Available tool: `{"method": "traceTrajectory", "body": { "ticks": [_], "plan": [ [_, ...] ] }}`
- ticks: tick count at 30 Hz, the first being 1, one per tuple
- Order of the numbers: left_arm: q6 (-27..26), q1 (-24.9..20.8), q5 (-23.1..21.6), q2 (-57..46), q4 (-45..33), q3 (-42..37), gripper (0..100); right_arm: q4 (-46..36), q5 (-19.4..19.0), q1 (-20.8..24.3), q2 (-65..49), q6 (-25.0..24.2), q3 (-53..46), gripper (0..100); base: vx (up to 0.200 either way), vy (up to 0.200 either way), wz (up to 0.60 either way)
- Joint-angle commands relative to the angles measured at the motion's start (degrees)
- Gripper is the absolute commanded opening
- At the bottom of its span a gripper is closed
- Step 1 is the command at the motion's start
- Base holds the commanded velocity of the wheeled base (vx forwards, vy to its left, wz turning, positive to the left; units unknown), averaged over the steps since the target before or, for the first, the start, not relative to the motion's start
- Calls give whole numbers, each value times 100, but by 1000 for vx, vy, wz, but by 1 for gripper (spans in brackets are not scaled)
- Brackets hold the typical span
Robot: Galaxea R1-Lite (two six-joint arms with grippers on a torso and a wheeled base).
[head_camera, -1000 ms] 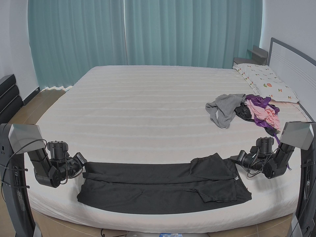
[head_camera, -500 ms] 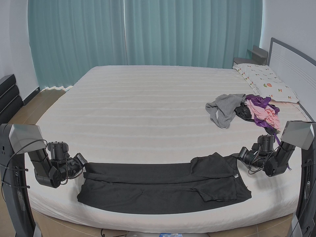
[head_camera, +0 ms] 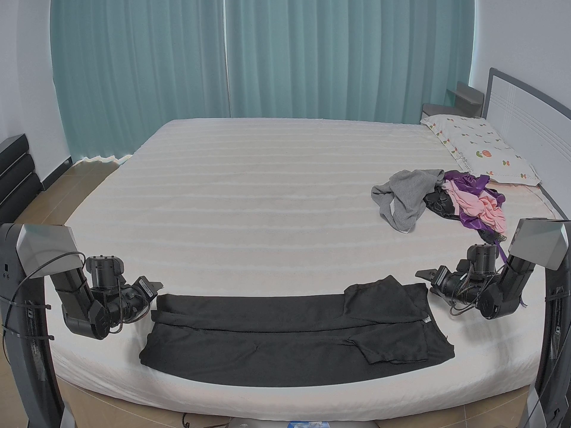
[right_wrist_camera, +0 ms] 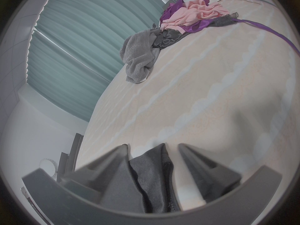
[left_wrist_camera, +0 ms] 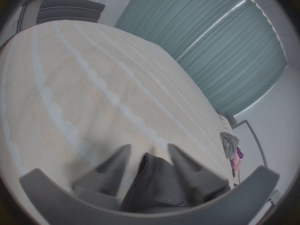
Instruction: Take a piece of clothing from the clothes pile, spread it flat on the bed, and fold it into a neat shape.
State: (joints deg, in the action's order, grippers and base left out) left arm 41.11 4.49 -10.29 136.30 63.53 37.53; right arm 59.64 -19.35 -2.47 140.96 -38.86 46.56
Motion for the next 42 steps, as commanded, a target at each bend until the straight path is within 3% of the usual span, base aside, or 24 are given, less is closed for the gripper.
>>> {"method": "traceTrajectory", "body": {
  "ticks": [1, 7, 9, 13, 22, 32, 42],
  "plan": [
    [20, 17, 1, -16, 2, -18, 100, 4, 1, 1, -121, -165, -59, 100, 0, 0, 0],
    [671, 8, 18, -543, 2, -88, 100, 4, -25, -78, -473, -745, -182, 100, 0, 0, 0],
    [1022, -44, 115, -939, -7, -211, 100, 4, -25, -78, -491, -781, -235, 100, 0, 0, 0],
    [1198, -334, 255, -1264, -7, -466, 100, 4, -25, -78, -482, -789, -287, 100, 0, 0, 0],
    [1233, -1002, 291, -1194, 2, -774, 100, 4, -25, -69, -464, -781, -375, 100, 0, 0, 0],
    [1198, -1574, 809, -684, 2, -792, 100, 4, -8, -16, -455, -772, -428, 100, 0, 0, 0],
    [899, -1705, 818, -992, -77, -1275, 100, 13, -8, -16, -473, -763, -490, 100, 0, 0, 0]
  ]
}}
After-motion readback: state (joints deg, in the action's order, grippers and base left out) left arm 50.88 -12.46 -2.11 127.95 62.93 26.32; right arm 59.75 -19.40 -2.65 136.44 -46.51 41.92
